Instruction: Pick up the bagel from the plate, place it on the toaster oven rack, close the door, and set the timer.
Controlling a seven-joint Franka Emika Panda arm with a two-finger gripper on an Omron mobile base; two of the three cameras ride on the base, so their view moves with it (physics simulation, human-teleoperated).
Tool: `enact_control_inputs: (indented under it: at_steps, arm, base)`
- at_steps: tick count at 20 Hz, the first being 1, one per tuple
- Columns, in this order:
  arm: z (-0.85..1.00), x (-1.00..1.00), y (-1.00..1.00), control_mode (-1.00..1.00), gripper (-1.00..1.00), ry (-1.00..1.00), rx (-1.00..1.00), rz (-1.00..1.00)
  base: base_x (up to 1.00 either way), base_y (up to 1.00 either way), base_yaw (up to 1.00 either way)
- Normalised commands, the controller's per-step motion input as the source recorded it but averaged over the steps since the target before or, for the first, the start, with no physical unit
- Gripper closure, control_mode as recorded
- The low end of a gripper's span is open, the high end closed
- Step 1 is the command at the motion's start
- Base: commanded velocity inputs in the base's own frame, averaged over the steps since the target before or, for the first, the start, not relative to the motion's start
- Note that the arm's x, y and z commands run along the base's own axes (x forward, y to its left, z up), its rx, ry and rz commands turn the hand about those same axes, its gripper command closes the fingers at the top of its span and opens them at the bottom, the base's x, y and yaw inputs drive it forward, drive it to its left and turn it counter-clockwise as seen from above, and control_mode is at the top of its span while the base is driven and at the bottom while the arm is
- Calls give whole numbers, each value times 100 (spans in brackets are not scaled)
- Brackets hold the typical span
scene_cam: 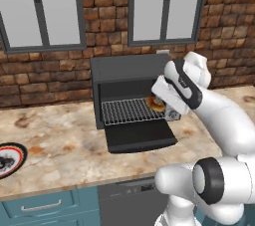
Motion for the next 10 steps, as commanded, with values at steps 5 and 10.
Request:
enact_control_inputs:
  at_steps: [5,10]
  arm:
    - [-52,45,0,-100,-100,-1,-6,0]
    - [-1,63,-6,-100,-100,4,0,0]
  base:
    - [0,0,0]
    - [0,0,0]
